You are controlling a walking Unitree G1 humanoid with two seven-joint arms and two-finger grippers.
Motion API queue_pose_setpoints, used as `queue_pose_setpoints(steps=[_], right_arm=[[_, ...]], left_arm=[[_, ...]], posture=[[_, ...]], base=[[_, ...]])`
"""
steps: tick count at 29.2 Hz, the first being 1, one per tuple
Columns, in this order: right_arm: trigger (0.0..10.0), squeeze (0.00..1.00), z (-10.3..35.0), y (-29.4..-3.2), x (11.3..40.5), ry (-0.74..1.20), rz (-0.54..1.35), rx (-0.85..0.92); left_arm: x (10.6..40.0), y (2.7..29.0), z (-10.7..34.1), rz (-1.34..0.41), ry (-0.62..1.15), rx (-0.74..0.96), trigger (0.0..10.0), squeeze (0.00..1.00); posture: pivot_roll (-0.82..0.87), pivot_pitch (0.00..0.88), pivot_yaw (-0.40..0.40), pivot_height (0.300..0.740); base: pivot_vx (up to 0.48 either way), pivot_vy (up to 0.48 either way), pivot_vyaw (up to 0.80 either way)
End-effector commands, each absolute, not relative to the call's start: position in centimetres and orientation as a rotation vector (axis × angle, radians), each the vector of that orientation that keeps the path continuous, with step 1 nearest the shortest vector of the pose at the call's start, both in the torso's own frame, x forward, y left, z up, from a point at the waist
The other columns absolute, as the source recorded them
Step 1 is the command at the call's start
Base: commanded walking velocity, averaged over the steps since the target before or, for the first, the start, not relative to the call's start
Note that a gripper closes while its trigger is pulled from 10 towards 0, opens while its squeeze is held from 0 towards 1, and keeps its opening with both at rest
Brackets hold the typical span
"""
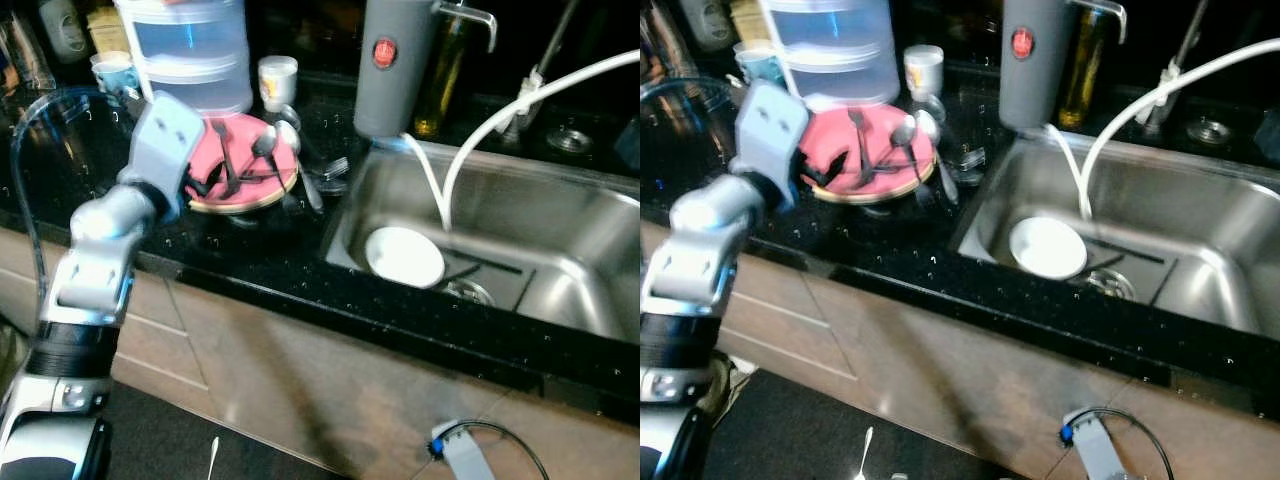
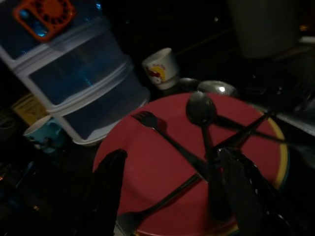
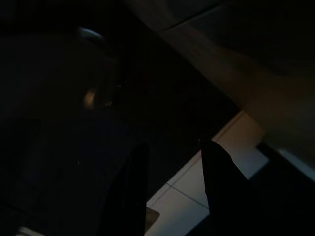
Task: Kitchen organization
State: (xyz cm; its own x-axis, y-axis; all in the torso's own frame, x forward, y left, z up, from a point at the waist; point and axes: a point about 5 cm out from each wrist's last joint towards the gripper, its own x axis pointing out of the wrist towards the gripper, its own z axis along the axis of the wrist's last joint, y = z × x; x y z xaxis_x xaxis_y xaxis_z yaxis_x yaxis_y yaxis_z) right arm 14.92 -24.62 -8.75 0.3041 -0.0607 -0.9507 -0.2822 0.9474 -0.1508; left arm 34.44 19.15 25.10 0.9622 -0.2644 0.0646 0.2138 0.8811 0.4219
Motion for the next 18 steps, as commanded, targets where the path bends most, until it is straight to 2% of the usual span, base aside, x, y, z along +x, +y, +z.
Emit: queue_pose_setpoints(steps=[1, 8, 10, 18], right_arm=[[10.0, 0.0, -8.4, -24.9, 15.6, 1.252, 0.145, -0.332], [10.0, 0.0, -8.2, -24.8, 15.9, 1.267, 0.284, -0.463], [10.0, 0.0, -8.1, -24.7, 16.2, 1.286, 0.436, -0.624], [10.0, 0.0, -8.0, -24.9, 16.3, 1.301, 0.515, -0.755]], left_arm=[[34.4, 18.6, 25.6, -0.269, -0.139, 0.39, 10.0, 0.0], [34.3, 18.5, 25.6, -0.289, -0.141, 0.364, 10.0, 0.0], [34.1, 18.5, 25.6, -0.292, -0.138, 0.362, 10.0, 0.0], [33.9, 19.8, 25.6, -0.262, -0.125, 0.345, 10.0, 0.0]], posture=[[0.03, 0.0, 0.029, 0.74], [0.03, 0.0, 0.025, 0.74], [0.03, 0.0, 0.022, 0.74], [0.03, 0.01, 0.015, 0.74]], base=[[0.0, 0.0, 0.0], [0.0, 0.0, 0.0], [0.0, 0.0, 0.0], [0.0, 0.0, 0.0]])
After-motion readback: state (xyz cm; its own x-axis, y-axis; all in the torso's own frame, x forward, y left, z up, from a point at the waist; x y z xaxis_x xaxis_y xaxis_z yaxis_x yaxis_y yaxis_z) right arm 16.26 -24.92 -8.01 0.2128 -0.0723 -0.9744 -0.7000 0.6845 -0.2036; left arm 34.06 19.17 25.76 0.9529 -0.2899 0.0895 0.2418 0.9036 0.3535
